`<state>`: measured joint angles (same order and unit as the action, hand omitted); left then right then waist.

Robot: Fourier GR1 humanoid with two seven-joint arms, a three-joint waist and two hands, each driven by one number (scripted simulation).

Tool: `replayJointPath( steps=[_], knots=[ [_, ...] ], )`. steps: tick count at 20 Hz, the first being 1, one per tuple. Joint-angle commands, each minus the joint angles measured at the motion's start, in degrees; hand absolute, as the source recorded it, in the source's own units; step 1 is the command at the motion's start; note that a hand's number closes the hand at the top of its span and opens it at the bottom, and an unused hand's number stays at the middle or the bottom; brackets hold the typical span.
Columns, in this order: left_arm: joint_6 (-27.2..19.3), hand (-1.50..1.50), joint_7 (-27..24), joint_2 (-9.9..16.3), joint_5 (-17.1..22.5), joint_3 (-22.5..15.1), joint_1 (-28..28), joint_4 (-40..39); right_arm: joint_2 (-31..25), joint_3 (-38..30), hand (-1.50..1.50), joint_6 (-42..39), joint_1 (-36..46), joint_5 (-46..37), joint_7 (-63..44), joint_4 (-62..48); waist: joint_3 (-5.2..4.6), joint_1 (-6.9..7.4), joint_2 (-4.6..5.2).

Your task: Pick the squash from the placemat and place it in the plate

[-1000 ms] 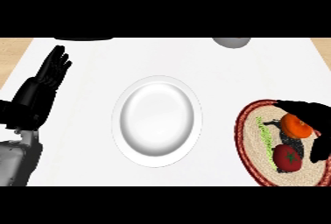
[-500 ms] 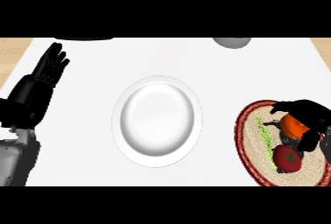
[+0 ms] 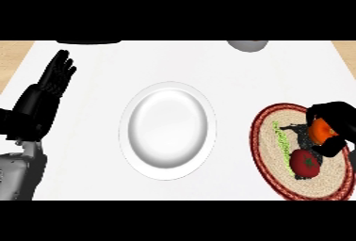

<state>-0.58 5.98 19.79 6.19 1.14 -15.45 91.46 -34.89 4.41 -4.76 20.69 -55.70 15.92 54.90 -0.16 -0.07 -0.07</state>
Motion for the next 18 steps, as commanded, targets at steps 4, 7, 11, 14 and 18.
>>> replayJointPath(
  steps=[4,7,11,14,18],
  knots=[
    [0.91,0.0,-1.48,-0.38,-0.52,0.93,2.02,0.97,-1.94,-6.3,1.5,3.58,-4.06,1.21,-7.22,8.14,0.11,-0.53,-0.18],
    [1.96,0.0,-2.65,-0.82,-1.2,0.94,4.27,0.69,-1.67,-8.27,1.5,2.48,-5.15,3.96,-4.86,12.27,0.12,-0.34,-0.11],
    [1.21,0.0,0.89,-0.54,-0.74,1.43,2.1,2.23,-0.95,-9.75,1.5,-5.04,-6.46,11.91,-2.8,24.33,0.09,-0.99,-0.4],
    [2.77,0.0,-1.69,0.12,0.15,2.78,3.59,0.75,1.94,-9.64,1.5,-7.0,-7.67,16.34,-2.14,32.03,0.06,-1.19,-0.43],
    [0.49,0.0,2.16,-0.88,-1.55,1.38,0.82,2.09,7.1,-9.18,1.5,-12.24,-8.57,24.56,-4.51,42.22,0.1,-1.66,-0.59]
  ],
)
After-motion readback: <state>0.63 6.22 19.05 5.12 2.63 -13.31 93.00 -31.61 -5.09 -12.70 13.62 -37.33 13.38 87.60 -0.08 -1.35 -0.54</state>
